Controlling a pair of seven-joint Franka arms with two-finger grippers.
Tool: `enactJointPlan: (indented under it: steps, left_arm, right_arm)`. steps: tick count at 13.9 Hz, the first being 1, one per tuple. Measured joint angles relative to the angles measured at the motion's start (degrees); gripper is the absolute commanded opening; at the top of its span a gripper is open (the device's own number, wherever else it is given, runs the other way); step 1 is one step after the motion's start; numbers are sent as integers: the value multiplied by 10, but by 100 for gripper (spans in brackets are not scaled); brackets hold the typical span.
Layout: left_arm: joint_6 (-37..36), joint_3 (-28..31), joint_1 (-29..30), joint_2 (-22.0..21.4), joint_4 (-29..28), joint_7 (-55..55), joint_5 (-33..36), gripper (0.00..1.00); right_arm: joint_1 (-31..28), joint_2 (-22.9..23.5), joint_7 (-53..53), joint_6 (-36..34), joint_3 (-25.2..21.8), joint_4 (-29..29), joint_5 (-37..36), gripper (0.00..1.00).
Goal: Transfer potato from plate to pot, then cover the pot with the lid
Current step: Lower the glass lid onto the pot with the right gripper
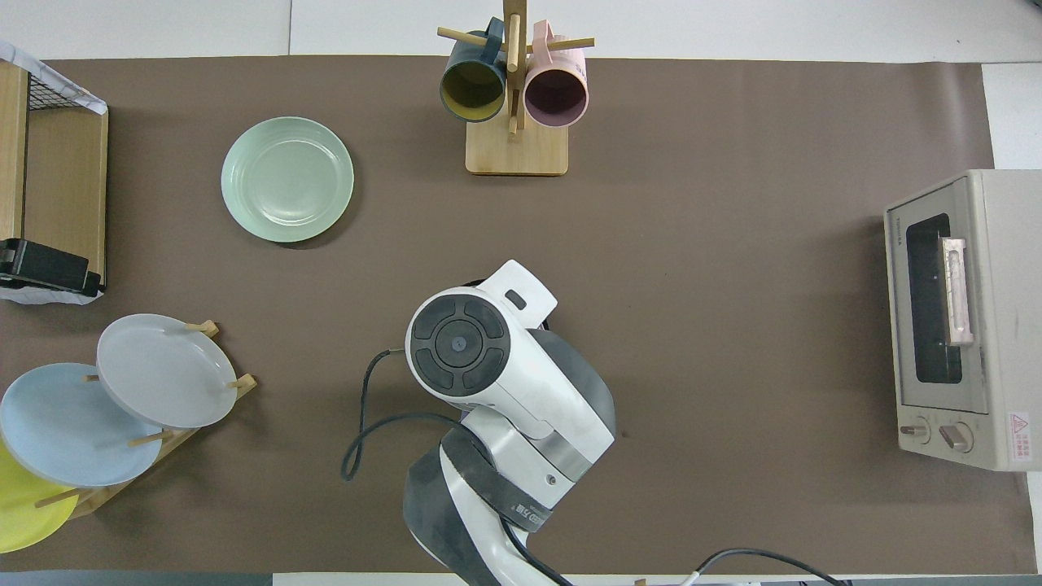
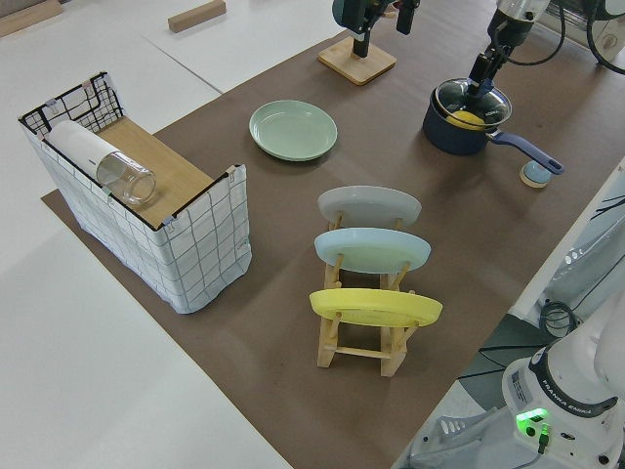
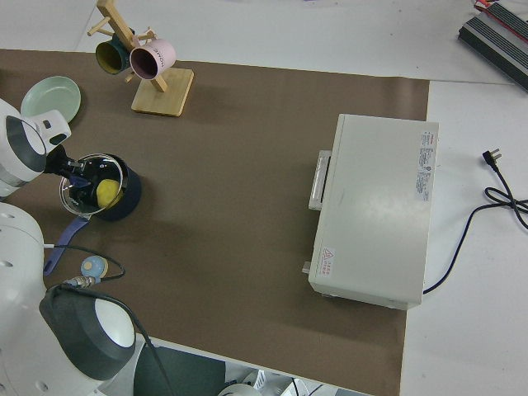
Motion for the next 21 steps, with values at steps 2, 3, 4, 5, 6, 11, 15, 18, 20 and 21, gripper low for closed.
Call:
enactJointPlan:
  steps: [2, 3, 4, 5, 6, 11, 15, 18, 20, 21]
  left_arm:
    - [1, -2, 1, 3, 0, 0, 0, 100]
    - [1, -7, 6, 3, 0, 0, 0, 100]
    - [2, -16, 16, 3, 0, 0, 0, 100]
    - [4, -24, 24, 3, 0, 0, 0, 100]
    - [6, -25, 26, 4, 0, 0, 0, 100]
    - [10, -25, 29, 4, 0, -18, 0, 100]
    - [11, -25, 30, 4, 0, -19, 0, 100]
    - [11, -25, 30, 4, 0, -19, 0, 100]
    - [11, -25, 31, 4, 0, -21, 0, 100]
    - [11, -25, 31, 4, 0, -22, 0, 100]
  right_arm:
    - [1, -4, 0, 12, 0, -13, -14, 0]
    - [1, -6, 0, 15, 0, -19, -19, 0]
    - [1, -7, 0, 16, 0, -22, -21, 0]
    - [1, -8, 0, 16, 0, -23, -22, 0]
    - [1, -9, 0, 16, 0, -23, -23, 0]
    - [1, -9, 0, 28, 0, -26, -28, 0]
    - [1, -9, 0, 56, 0, -39, -38, 0]
    - [2, -9, 0, 57, 0, -40, -45, 0]
    - [2, -9, 0, 58, 1, -40, -50, 0]
    - [2, -9, 0, 59, 0, -40, -51, 0]
